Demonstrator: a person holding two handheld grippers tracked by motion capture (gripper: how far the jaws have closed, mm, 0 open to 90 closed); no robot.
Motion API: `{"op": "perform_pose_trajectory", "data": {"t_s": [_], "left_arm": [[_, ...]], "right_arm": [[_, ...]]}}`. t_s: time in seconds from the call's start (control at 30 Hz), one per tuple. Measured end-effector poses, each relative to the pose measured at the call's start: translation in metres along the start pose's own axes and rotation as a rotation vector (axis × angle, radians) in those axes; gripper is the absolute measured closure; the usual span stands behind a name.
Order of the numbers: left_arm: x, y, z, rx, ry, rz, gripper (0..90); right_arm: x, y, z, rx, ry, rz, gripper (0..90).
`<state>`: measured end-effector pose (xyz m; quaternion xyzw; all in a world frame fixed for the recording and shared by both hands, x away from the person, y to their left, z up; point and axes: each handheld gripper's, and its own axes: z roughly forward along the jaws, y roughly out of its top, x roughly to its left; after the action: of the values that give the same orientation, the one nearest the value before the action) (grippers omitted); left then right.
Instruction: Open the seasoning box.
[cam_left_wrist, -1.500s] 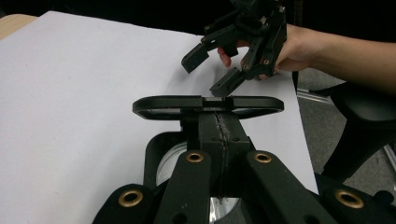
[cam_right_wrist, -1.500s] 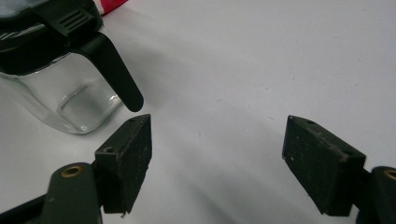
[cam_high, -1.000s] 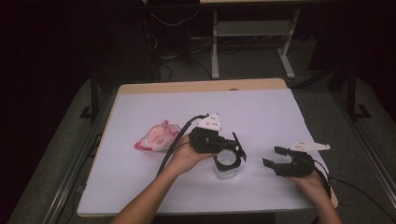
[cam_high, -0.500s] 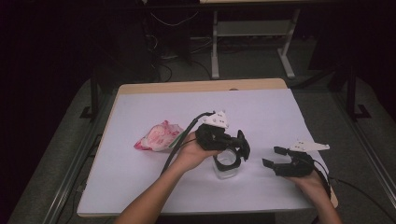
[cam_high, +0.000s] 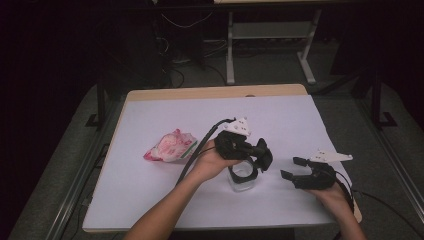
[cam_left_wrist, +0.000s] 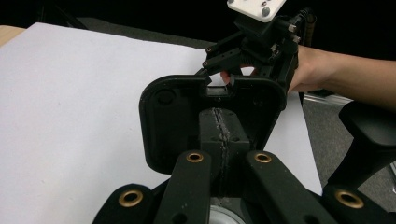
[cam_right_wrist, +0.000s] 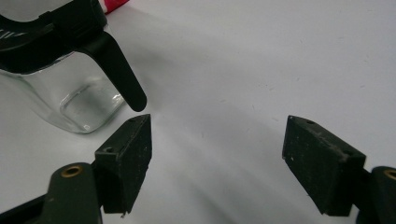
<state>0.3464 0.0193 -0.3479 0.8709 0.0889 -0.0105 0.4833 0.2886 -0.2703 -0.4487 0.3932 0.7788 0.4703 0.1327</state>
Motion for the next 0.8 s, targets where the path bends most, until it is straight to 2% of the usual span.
{"op": "perform_pose_trajectory", "data": {"t_s": [0.4, 0.8], "left_arm": [[0.0005, 0.0033, 0.0080, 0.006, -0.004, 0.003, 89.9], [-0.0006, 0.0034, 0.0015, 0.014, -0.011, 0.004, 89.9]], "right_arm": [[0.0000, 0.0001, 0.0001, -0.001, 0.002, -0.002, 23.8], [0.0001, 0.0000, 0.0001, -0.001, 0.006, -0.004, 23.8]]}}
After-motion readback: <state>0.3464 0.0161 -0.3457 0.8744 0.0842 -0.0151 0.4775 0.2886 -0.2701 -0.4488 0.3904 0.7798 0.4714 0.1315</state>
